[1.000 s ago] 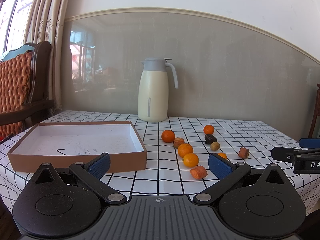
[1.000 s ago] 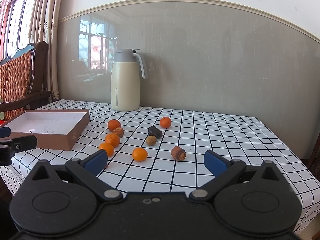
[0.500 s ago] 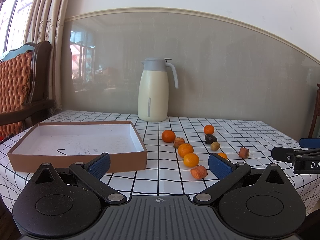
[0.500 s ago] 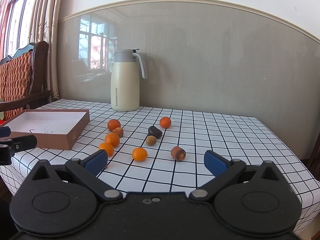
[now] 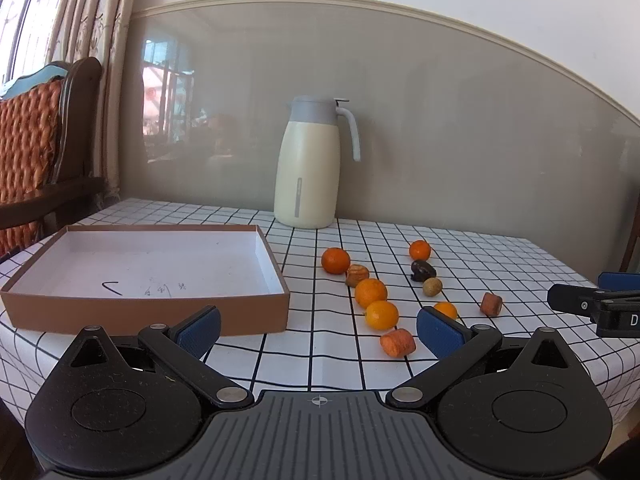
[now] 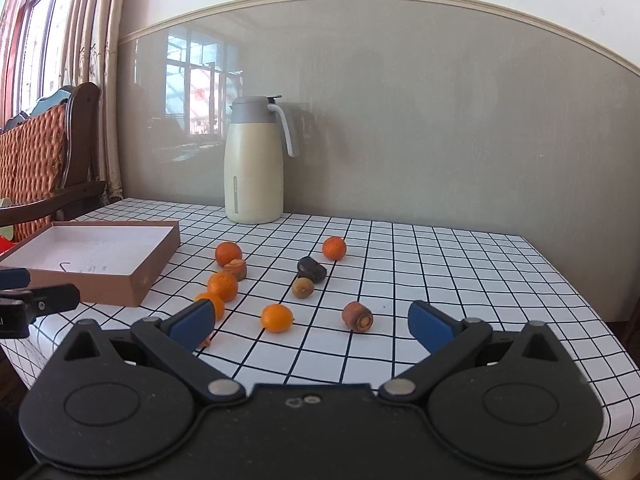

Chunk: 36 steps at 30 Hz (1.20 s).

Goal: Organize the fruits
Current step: 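Lower the left gripper onto the carrot piece and close it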

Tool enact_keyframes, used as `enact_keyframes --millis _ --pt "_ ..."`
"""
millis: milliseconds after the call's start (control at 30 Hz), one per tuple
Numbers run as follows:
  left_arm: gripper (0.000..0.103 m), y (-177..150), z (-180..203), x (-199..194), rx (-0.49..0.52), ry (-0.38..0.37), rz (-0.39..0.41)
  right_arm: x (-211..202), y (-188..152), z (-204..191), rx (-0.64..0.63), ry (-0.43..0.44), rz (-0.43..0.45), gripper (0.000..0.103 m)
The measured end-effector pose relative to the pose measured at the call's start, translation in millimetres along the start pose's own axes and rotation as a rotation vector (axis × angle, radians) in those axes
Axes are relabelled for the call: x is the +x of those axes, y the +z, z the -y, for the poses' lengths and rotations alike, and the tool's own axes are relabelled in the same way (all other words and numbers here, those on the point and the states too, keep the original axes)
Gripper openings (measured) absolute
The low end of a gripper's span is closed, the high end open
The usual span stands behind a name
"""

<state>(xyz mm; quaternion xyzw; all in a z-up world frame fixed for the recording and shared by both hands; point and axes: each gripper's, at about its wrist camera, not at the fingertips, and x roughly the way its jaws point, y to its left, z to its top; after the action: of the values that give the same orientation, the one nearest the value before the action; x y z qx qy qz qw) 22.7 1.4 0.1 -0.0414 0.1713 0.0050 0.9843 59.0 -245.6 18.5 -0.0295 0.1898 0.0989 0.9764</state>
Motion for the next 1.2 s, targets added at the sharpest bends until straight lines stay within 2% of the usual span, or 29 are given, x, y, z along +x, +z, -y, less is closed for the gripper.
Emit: enact_keyframes --millis 233,400,467,533,667,800,833,867,967,1133,1167,1200 --pt "0.103 -5.7 21.7 33.4 0.059 -0.058 -0.036 37.6 -4.2 7.3 -0.024 0.006 -0.047 0.094" --pt "0.102 -14.4 35.5 56.9 0.078 -0.071 -0.081 63.5 -9.7 16.2 0.003 -0.005 -0.075 0.09" --pt "0.078 -15.9 41.2 67.4 0.082 -0.074 -0.102 74.6 -10.2 19.4 -0.001 -0.013 -0.085 0.085" --pt "0.075 -18.2 46.7 77.9 0.077 -0.084 -0.122 87.2 -12.0 22.2 -0.007 -0.021 -0.111 0.078" --pt "0.075 -25.2 57.9 95.0 0.065 -0.095 -0.159 105.5 -14.8 27.7 -0.022 -0.038 -0.142 0.074" --pt "0.075 -29.5 68.6 106.0 0.065 -0.078 -0.172 122.8 -14.3 31.1 -0.037 -0.042 -0.162 0.066" --pt "0.072 -30.5 70.7 109.5 0.065 -0.071 -0.176 126.9 -14.1 31.7 -0.038 -0.039 -0.17 0.062" --pt "0.063 -31.4 71.9 111.3 0.061 -0.065 -0.182 130.8 -13.9 32.0 -0.038 -0.038 -0.176 0.061" --pt "0.052 -33.1 73.2 114.2 0.054 -0.051 -0.19 140.6 -12.9 31.7 -0.039 -0.034 -0.191 0.058" --pt "0.047 -35.4 76.0 111.9 0.065 -0.014 -0.182 153.4 -14.6 31.4 -0.032 -0.026 -0.222 0.051" --pt "0.038 -34.8 76.9 112.5 0.067 -0.021 -0.182 154.9 -15.0 30.9 -0.034 -0.025 -0.228 0.05" --pt "0.034 -34.1 77.1 113.3 0.065 -0.025 -0.182 157.3 -15.0 30.1 -0.037 -0.032 -0.235 0.048"
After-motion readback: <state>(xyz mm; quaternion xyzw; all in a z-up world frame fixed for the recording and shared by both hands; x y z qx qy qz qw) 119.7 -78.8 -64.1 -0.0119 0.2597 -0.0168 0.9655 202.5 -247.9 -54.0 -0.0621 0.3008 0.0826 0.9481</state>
